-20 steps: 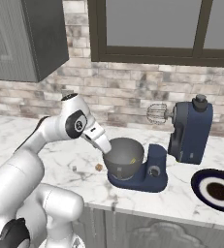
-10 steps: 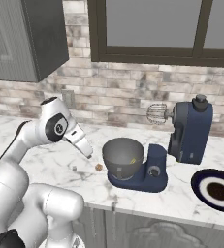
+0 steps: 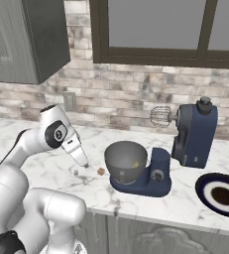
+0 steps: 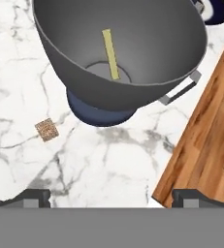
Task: Add butter and sugar cubes to the stand mixer bowl and then turn on the stand mixer to begin making frosting.
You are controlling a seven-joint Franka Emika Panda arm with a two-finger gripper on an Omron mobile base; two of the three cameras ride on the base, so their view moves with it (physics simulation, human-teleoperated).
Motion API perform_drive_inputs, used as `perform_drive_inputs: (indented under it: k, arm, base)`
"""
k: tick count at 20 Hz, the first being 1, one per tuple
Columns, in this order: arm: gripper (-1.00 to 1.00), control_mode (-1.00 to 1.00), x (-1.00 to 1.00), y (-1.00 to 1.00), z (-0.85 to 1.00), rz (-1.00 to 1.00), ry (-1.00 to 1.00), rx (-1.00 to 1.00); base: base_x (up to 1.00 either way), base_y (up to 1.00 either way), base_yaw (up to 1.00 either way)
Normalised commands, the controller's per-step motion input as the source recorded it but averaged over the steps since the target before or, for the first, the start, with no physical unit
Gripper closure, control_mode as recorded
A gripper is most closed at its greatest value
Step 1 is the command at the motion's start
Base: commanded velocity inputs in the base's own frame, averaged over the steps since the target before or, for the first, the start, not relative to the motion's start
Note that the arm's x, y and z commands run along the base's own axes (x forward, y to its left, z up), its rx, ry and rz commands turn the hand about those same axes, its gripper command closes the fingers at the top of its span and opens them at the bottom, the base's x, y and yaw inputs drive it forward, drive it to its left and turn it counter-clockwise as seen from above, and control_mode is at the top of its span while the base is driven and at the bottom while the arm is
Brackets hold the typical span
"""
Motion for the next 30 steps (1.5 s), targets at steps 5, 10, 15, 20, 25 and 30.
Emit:
perform_drive_inputs:
  k: [5,10,15,20,25,30]
  arm:
    - [-1.0,-1.0,0.27,0.12,-0.18,-0.34,0.0,0.0]
    - [-1.0,-1.0,0.28,0.06,-0.19,-0.33,-0.01,0.0]
    - [-1.0,-1.0,0.14,0.0,-0.28,-0.28,-0.01,0.0]
    - [-1.0,-1.0,0.09,0.0,-0.34,-0.26,-0.07,-0.01]
    - [-1.0,-1.0,0.04,-0.02,-0.19,-0.23,-0.08,-0.02]
    - [-1.0,-1.0,0.0,-0.13,-0.11,-0.14,-0.03,0.0]
  base:
    - [0.0,0.0,0.0]
    - [0.0,0.0,0.0]
    - [0.0,0.0,0.0]
    - [0.0,0.0,0.0]
    - [0.0,0.0,0.0]
    - [0.0,0.0,0.0]
